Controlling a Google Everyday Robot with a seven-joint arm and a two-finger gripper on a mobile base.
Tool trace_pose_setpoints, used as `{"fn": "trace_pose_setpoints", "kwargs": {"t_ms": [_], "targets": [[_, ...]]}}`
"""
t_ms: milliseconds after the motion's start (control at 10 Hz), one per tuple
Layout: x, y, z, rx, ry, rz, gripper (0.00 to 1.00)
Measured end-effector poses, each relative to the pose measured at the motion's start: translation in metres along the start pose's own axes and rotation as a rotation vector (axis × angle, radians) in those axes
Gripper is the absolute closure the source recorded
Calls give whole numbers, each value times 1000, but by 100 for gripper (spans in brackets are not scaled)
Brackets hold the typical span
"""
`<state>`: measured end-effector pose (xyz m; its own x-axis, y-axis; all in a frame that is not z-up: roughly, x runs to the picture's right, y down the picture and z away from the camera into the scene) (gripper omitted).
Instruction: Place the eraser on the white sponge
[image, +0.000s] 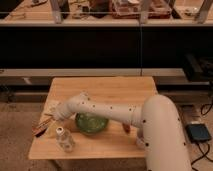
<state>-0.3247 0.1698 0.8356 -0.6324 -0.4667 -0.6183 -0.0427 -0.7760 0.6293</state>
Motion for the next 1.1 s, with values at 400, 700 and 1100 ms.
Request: {"fn": "trace_pose_setpoints", "kwargs": {"t_ms": [400,700,1100], "targets": [[-10,-13,3,47,-24,-8,20],[-17,-17,9,71,-35,-8,20],[-23,-18,23,102,-45,-6,21]]}}
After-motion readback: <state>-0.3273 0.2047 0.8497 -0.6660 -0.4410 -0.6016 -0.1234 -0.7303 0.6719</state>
